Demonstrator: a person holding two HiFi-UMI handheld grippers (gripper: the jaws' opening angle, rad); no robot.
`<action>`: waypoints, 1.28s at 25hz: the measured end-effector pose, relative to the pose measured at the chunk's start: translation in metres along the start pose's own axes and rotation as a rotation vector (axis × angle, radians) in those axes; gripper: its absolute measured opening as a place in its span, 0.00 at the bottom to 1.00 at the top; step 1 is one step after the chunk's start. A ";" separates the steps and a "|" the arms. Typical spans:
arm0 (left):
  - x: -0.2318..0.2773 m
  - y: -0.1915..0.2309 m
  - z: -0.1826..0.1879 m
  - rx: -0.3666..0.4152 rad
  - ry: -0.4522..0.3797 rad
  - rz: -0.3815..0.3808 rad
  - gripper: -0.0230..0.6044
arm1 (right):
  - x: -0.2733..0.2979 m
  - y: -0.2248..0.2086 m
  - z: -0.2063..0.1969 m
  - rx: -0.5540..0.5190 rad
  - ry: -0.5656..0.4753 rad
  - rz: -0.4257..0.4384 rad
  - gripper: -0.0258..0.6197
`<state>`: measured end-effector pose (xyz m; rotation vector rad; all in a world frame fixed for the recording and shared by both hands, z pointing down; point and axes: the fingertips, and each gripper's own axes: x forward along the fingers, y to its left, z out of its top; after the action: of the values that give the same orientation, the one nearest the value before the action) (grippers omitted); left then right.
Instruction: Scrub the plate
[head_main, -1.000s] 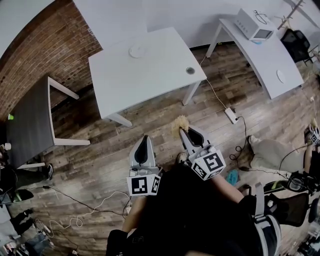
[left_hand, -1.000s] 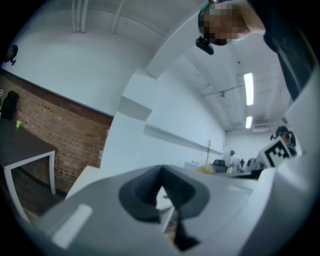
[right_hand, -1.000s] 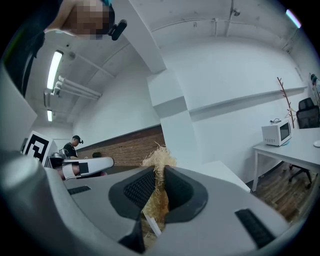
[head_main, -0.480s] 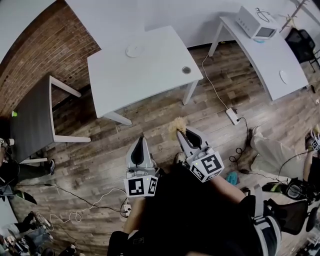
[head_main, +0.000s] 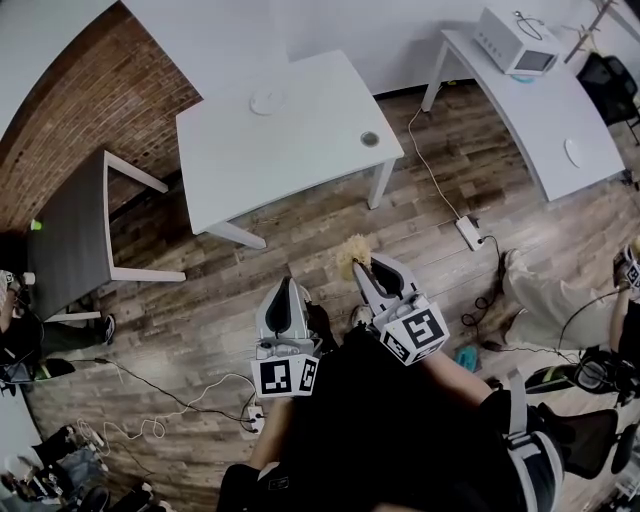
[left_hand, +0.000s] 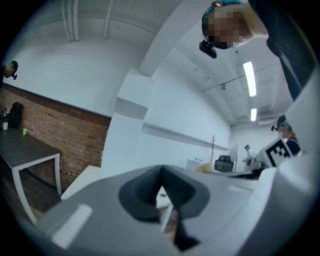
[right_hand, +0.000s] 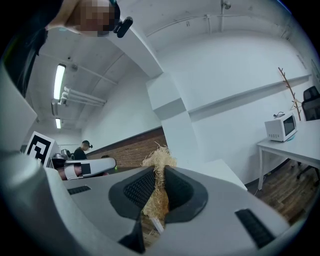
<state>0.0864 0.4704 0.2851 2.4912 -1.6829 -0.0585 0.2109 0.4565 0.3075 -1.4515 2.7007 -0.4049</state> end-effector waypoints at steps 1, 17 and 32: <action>0.001 0.000 0.000 0.003 0.001 -0.001 0.04 | 0.001 -0.001 -0.001 0.004 0.004 0.001 0.12; 0.068 0.043 0.000 -0.024 -0.016 -0.019 0.04 | 0.066 -0.032 0.003 -0.015 0.014 -0.038 0.12; 0.155 0.124 0.011 -0.079 -0.013 -0.058 0.04 | 0.175 -0.049 0.019 -0.027 0.042 -0.086 0.12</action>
<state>0.0291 0.2800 0.2977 2.4871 -1.5804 -0.1443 0.1558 0.2826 0.3157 -1.5887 2.6923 -0.4098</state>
